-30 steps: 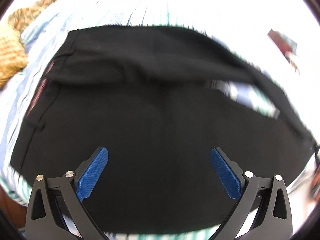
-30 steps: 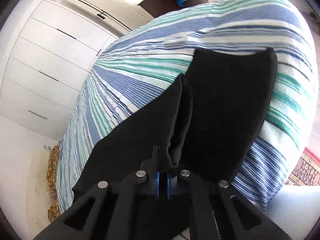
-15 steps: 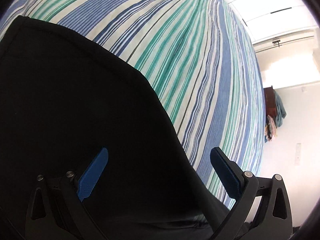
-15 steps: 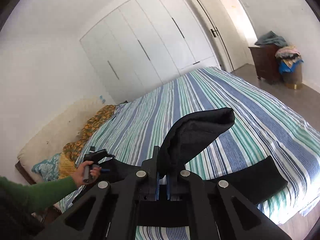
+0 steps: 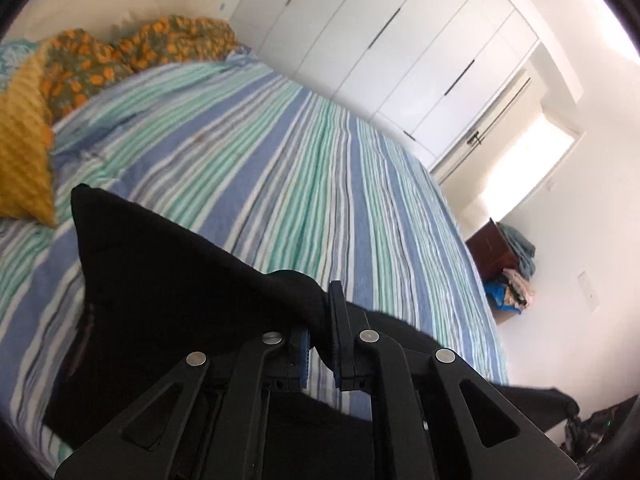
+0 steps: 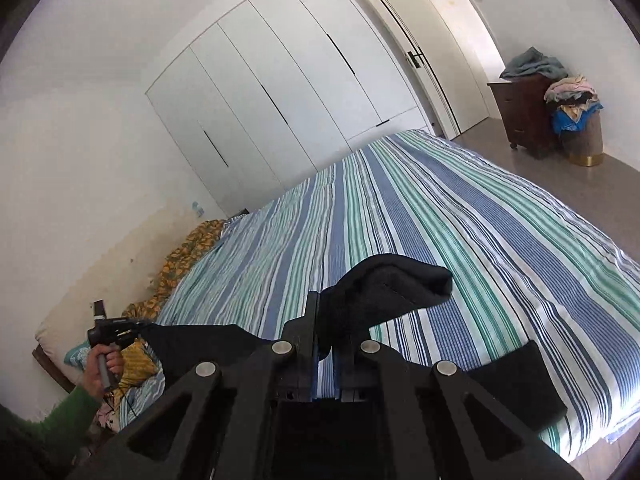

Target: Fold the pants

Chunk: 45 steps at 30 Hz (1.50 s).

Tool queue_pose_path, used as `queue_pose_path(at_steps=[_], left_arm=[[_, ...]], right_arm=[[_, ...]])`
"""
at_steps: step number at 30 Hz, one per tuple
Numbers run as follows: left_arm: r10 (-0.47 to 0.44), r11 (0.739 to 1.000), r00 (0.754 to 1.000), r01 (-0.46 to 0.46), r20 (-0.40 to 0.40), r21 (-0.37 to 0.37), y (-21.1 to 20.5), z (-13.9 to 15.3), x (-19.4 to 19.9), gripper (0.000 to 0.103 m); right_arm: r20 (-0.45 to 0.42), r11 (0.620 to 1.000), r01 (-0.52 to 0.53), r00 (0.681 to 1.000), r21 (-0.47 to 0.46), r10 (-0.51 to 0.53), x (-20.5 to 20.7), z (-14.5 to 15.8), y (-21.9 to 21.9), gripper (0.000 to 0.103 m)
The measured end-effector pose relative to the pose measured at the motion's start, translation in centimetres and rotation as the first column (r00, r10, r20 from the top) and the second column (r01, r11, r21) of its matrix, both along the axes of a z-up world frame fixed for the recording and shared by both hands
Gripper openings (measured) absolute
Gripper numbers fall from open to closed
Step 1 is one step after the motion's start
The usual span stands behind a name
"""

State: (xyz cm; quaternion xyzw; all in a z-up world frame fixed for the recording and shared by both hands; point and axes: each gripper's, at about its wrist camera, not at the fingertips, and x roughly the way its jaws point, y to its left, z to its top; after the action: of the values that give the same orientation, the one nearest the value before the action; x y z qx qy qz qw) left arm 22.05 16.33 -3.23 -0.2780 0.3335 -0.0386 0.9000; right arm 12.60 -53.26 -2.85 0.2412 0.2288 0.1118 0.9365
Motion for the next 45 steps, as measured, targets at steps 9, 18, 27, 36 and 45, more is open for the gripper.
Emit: queue_pose_path(at_steps=[9, 18, 27, 36, 45], left_arm=[[0.006, 0.995, 0.905, -0.047, -0.424, -0.088, -6.1, -22.1, -9.8, 0.01], [0.019, 0.994, 0.914, -0.06, -0.406, -0.089, -7.8, -21.5, -10.3, 0.016], [-0.042, 0.997, 0.915, 0.011, -0.4, -0.08, -10.3, -21.6, -9.2, 0.025], [-0.035, 0.997, 0.919, 0.006, -0.393, -0.074, -10.6, -21.9, -9.9, 0.025], [-0.024, 0.997, 0.931, -0.006, -0.363, -0.082, -9.5, -21.7, -11.4, 0.004]], right_arm=[[-0.49, 0.996, 0.084, 0.867, -0.043, -0.095, 2.8, -13.5, -4.0, 0.005], [-0.584, 0.982, 0.168, 0.79, -0.087, -0.187, 0.5, -18.2, -6.4, 0.005], [-0.555, 0.941, 0.224, 0.763, -0.253, -0.331, 0.5, -16.7, -8.2, 0.005], [-0.621, 0.935, 0.24, 0.7, -0.262, -0.354, 0.7, -18.5, -9.3, 0.006], [-0.611, 0.92, 0.22, 0.694, -0.324, -0.381, 0.8, -18.3, -8.4, 0.006]])
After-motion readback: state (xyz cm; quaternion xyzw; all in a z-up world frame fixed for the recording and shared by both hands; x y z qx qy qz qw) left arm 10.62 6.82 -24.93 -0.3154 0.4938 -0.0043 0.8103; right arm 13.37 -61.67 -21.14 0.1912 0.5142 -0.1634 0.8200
